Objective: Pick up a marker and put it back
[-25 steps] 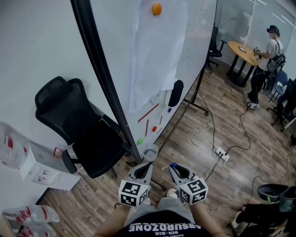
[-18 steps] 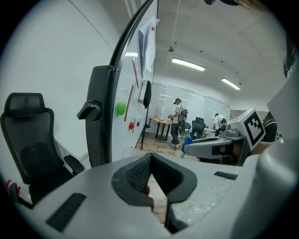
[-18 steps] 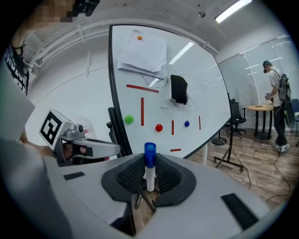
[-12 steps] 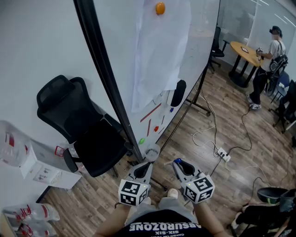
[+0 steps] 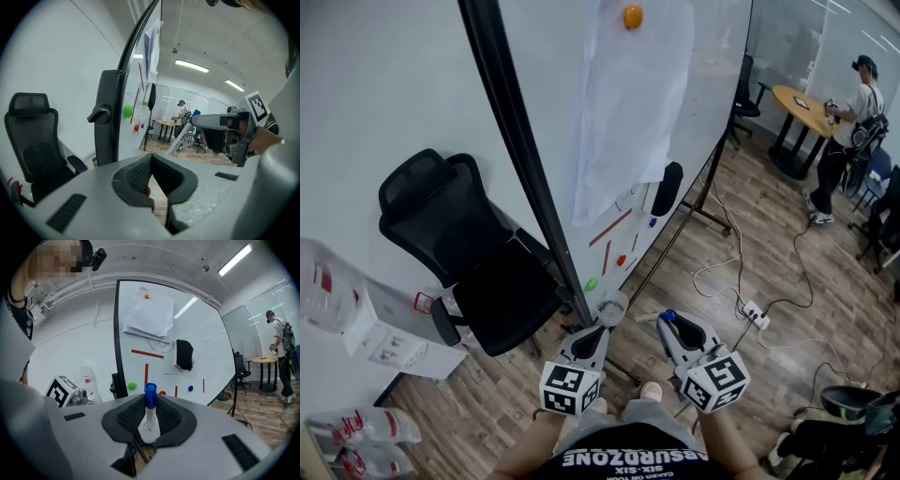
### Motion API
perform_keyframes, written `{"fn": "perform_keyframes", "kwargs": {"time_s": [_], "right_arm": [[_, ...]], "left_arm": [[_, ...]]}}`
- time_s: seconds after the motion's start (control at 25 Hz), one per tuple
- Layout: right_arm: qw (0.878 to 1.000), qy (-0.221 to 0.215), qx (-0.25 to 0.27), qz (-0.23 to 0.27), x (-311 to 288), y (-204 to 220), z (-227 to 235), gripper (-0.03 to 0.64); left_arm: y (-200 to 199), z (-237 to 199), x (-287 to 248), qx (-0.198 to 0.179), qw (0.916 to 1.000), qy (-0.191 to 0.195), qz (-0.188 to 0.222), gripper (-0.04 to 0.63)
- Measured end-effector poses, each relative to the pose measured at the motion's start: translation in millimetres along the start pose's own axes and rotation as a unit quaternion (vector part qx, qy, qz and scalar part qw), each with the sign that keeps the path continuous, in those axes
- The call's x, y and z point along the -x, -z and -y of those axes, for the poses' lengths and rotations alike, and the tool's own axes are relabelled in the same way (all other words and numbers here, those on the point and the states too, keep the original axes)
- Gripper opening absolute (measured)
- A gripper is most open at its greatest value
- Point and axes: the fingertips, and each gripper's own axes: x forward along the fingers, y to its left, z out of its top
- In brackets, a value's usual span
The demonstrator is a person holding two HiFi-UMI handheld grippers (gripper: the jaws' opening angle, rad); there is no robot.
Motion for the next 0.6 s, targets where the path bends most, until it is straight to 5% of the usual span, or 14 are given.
{"fn": "perform_keyframes", "kwargs": {"time_s": [0.6], "right_arm": [[0.999, -0.015, 0.024, 0.018, -16, -25, -1, 0.063]], "left_arm": [[-4, -8, 7, 0.003, 0.9998, -0.017, 0.005, 0.005]]}}
